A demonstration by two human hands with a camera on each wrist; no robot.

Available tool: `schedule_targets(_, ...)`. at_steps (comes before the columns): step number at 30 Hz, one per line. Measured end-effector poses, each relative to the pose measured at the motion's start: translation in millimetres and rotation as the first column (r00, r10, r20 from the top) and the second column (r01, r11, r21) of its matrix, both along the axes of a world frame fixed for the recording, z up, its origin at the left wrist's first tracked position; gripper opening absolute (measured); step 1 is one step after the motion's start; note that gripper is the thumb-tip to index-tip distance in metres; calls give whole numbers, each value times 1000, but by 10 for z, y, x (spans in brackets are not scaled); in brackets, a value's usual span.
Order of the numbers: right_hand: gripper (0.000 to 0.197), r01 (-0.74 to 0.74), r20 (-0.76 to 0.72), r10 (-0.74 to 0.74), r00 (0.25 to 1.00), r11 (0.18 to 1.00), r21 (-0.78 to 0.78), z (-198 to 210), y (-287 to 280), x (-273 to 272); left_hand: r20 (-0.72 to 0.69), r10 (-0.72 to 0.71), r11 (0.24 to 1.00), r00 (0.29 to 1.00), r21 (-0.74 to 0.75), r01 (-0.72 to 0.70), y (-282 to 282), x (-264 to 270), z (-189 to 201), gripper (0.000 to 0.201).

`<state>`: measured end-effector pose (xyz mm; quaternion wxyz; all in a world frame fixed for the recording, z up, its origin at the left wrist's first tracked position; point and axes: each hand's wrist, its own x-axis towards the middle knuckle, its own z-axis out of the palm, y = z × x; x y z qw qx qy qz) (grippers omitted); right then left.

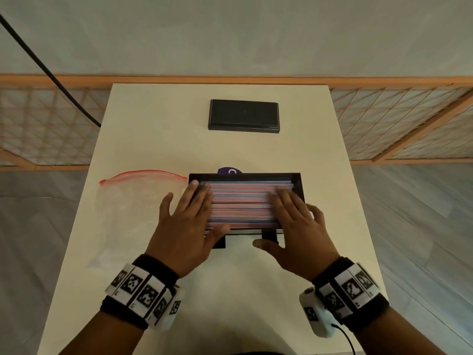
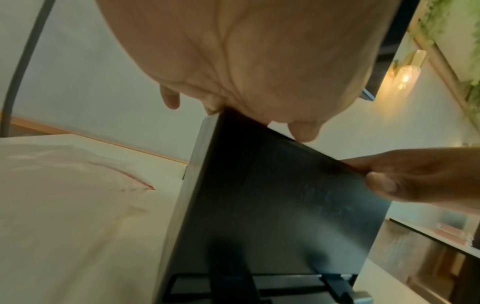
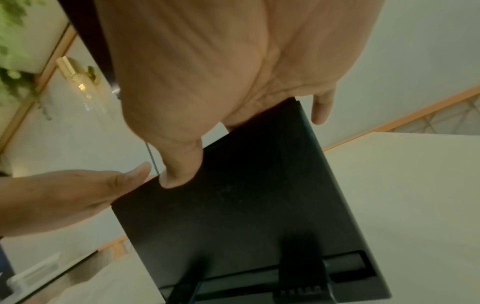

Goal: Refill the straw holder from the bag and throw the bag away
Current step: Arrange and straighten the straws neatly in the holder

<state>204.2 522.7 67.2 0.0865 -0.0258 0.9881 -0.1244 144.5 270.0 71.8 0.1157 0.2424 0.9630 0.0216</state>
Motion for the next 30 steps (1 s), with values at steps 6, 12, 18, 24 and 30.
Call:
schedule_targets(6, 53, 134, -282, -202, 938, 961, -243, 92, 125, -68, -65, 9, 992, 998, 130, 0, -32, -46, 85, 74)
schedule_targets(12, 70, 22, -113, -32, 993, 996, -88, -65, 12, 14, -51, -22, 998, 998, 60, 25, -24, 53, -15, 80)
schedule_targets(18, 36, 153, -348, -385, 855, 827, -541, 30, 172, -47, 55, 366, 651, 929, 699, -298, -2, -49, 39, 60)
schedule_targets(24, 47, 311, -9, -585, 811, 443, -841, -20, 190, -223, 467, 409, 205, 784, 790, -578, 86, -186, -94, 61)
schedule_targets(30, 62, 368, 126, -499, 857, 423, -828, -152, 96, -305, 632, 275, 133, 725, 722, -679, 128, -260, -223, 69)
